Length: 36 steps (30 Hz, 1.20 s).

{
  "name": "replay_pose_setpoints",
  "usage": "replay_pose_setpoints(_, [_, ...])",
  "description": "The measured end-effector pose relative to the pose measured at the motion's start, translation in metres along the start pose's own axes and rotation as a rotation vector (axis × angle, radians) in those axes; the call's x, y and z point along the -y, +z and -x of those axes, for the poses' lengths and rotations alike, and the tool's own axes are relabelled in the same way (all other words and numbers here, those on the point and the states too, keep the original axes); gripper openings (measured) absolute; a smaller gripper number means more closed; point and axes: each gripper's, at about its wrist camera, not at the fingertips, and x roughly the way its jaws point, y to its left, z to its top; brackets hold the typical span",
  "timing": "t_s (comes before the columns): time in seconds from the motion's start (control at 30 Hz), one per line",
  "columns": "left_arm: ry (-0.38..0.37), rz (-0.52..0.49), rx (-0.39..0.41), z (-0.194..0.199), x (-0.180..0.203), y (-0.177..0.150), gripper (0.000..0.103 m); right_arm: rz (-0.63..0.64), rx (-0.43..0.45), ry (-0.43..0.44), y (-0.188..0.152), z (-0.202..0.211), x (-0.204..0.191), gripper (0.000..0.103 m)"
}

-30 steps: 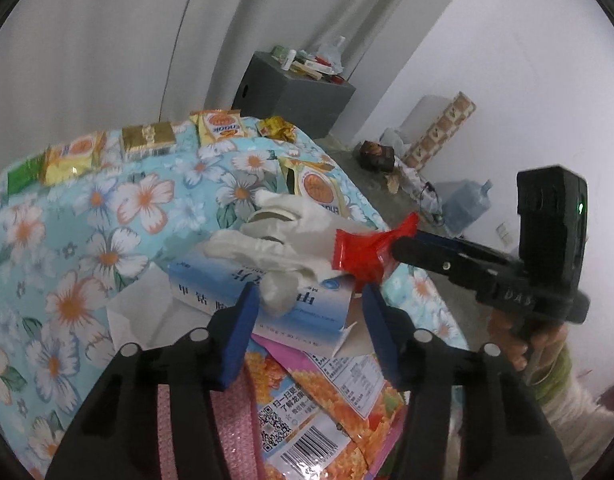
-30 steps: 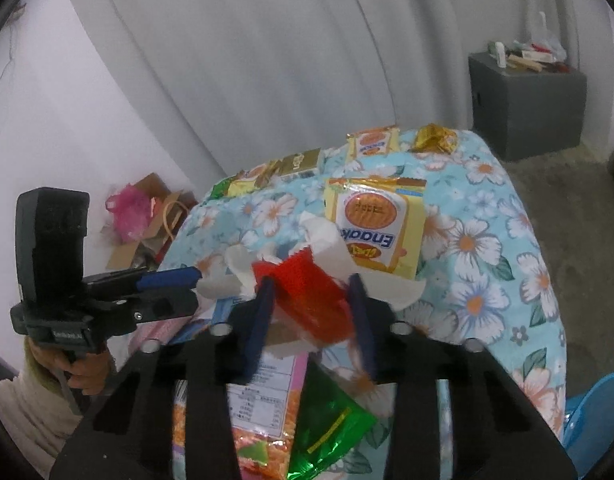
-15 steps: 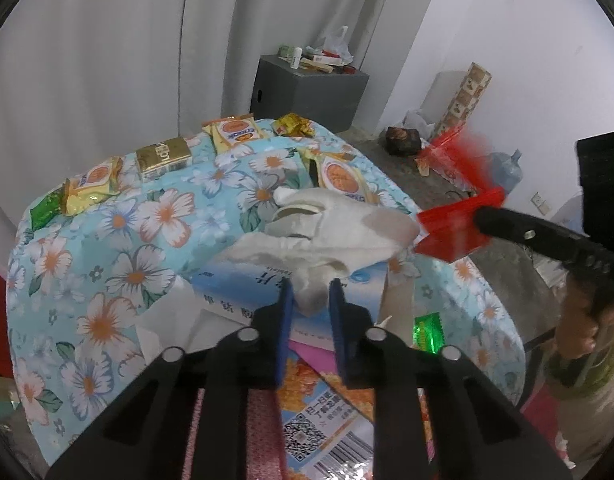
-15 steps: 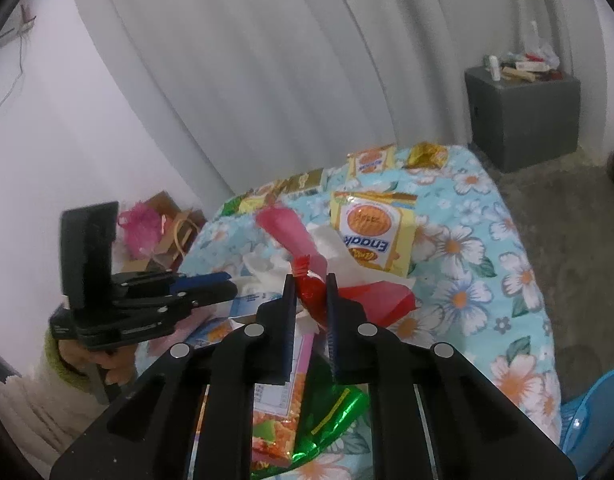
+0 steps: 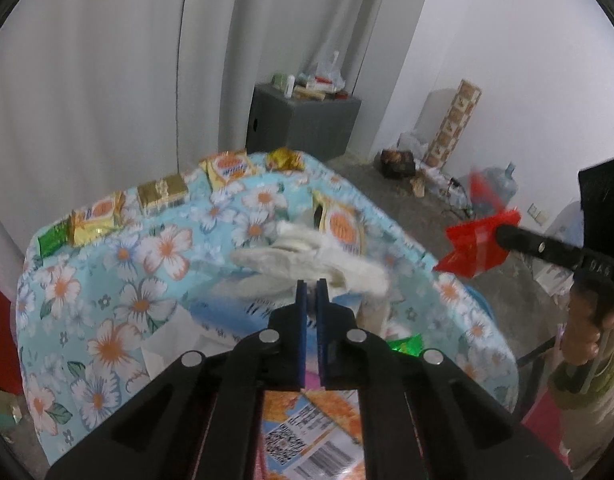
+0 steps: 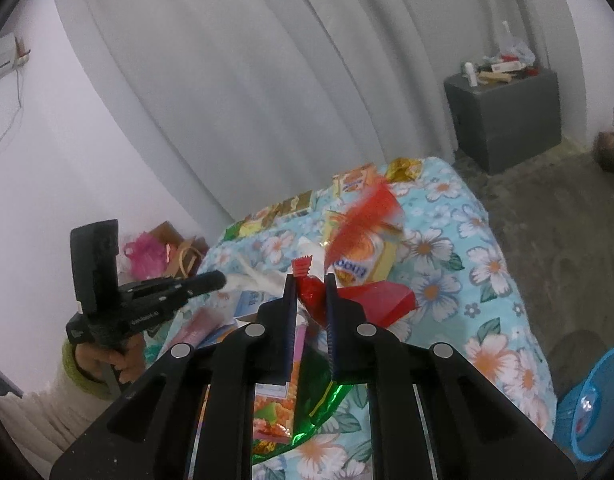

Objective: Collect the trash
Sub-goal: 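Grasp the white glove with the left tool while the right tool grasps the red wrapper, then carry the glove and red wrapper to the wastebasket and open both tools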

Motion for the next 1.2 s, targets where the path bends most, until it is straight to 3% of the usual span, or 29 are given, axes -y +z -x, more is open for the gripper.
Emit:
replay_pose_setpoints(0.4, [-0.030, -0.015, 0.191, 0.053, 0.036, 0.038, 0.003, -0.015, 0.068, 0.006, -0.010, 0.035, 0.009, 0.011])
replay_pose_setpoints(0.7, [-0.118, -0.068, 0.259, 0.080, 0.090, 0.061, 0.003, -0.071, 0.159, 0.007, -0.023, 0.085, 0.029, 0.011])
replay_pose_setpoints(1.0, [-0.300, -0.142, 0.217, 0.065, 0.178, 0.076, 0.003, -0.249, 0.295, -0.077, -0.061, 0.157, 0.093, 0.011])
replay_pose_setpoints(1.2, [-0.400, -0.243, 0.108, 0.010, 0.269, 0.076, 0.003, -0.422, 0.365, -0.172, -0.106, 0.201, 0.154, 0.011])
